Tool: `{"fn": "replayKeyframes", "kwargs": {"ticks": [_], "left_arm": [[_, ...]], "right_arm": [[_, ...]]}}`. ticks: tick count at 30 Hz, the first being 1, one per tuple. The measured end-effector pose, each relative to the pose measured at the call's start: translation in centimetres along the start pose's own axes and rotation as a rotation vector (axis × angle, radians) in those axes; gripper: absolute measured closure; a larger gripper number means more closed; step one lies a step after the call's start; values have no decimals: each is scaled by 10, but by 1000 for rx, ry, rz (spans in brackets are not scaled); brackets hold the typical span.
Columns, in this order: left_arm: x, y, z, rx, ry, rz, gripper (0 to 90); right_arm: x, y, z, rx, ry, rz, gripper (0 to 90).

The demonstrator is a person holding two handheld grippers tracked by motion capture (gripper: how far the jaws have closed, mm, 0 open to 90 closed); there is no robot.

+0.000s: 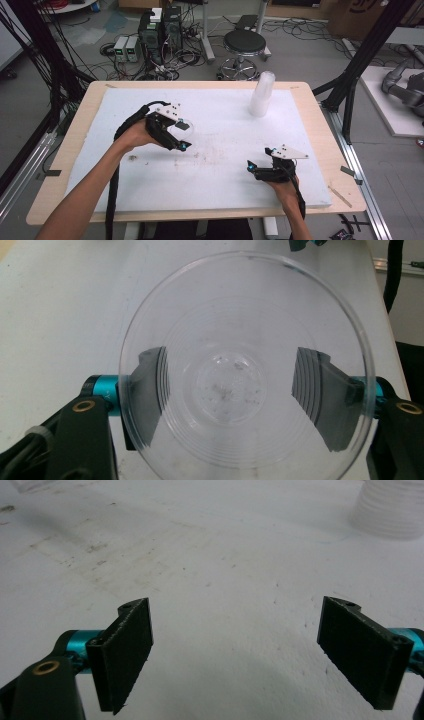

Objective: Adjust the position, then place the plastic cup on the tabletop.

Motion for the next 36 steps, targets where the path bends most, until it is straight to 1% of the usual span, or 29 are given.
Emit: {"fn": "replayKeyframes", "kwargs": {"ticks": [2,5,7,13,22,23,30,31,36], "left_arm": [[0,0,-2,6,-1,-6,308],[-1,0,-3,8,-2,-9,308],[-1,0,-3,10,-11,-9,308],[-1,0,-2,4,-23,-16,310],[1,-2,-4,10,-24,-16,311],[1,-2,-4,14,-33,-15,311],[4,-3,-6,17,-54,-10,312],[5,-3,-5,12,-49,-16,312],[8,-5,-3,4,-75,-17,312]], "right_arm": [[-2,2,1,10,-3,6,147],[-4,3,2,6,-1,6,148],[-4,4,3,1,3,4,148],[-4,3,3,3,6,7,148],[-3,3,3,0,0,5,148],[-3,3,3,0,0,5,148],[-3,3,3,-6,0,2,149],[-3,3,3,-7,0,2,149],[-3,3,3,-1,-6,-2,149]]}}
Point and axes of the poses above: each handheld gripper's, and its own axes: x roughly forward along the jaws, z roughly out of its underside, y roughly to its right, the point moved 1 cm from there along x, roughly forward along the jaws, and after that the axes turned 14 degrees about x, right-handed, at the moved point
